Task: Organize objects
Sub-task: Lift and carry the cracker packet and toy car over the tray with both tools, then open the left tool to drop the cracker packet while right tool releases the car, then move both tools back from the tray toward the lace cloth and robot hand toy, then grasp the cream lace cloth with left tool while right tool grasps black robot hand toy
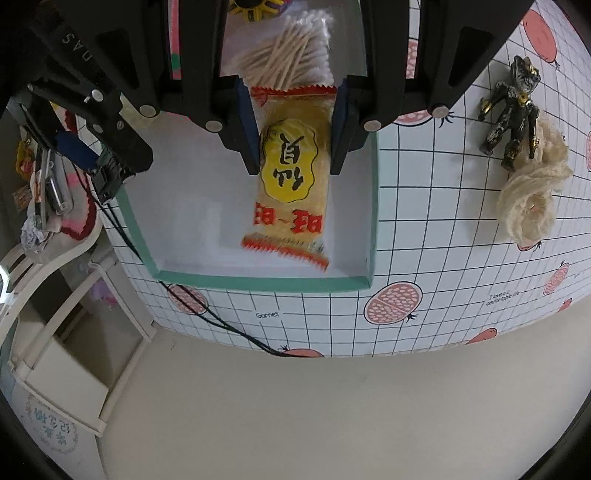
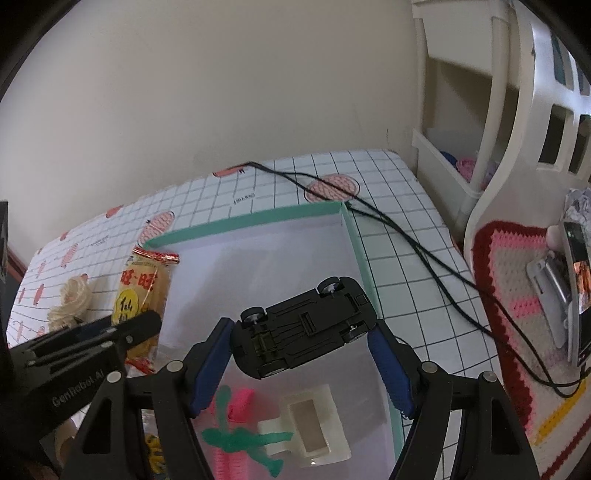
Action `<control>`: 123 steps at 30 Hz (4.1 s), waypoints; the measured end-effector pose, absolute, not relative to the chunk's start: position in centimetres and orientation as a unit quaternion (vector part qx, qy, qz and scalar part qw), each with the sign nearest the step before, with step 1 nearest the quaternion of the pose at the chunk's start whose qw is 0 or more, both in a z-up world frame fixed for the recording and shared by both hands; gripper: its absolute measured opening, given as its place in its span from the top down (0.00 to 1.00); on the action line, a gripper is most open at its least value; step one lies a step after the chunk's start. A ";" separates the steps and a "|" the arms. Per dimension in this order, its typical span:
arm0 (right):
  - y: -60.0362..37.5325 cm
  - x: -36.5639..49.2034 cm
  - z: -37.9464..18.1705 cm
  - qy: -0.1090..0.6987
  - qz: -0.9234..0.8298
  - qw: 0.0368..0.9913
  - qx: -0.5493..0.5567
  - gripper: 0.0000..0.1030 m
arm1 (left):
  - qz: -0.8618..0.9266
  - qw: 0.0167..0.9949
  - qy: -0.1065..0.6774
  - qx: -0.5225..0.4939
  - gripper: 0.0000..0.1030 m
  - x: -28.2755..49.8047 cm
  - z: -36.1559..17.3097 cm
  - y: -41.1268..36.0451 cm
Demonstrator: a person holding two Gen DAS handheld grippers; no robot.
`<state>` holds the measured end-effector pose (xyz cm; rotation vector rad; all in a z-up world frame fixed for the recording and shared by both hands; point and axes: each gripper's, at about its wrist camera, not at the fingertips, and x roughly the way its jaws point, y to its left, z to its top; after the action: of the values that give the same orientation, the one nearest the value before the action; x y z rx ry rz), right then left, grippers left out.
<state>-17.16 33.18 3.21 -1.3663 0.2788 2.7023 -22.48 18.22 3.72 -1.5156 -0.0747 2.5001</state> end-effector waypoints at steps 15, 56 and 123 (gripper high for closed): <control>32.0 -17.8 2.0 0.068 0.877 0.053 -0.472 0.26 | 0.838 0.116 -0.035 -0.532 0.63 -22.6 3.2 18.0; 30.4 -17.7 4.8 0.051 0.869 0.085 -0.484 0.11 | 0.867 0.050 -0.003 -0.495 0.13 -22.7 8.0 12.7; 10.5 -20.6 5.8 -0.012 0.881 -0.061 -0.470 0.00 | 0.857 -0.067 -0.116 -0.497 0.00 -22.5 8.9 -7.4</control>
<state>-20.58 10.46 5.78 -1.5354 -0.0392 2.8788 -22.49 -7.36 8.88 -1.6328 -0.3805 2.8134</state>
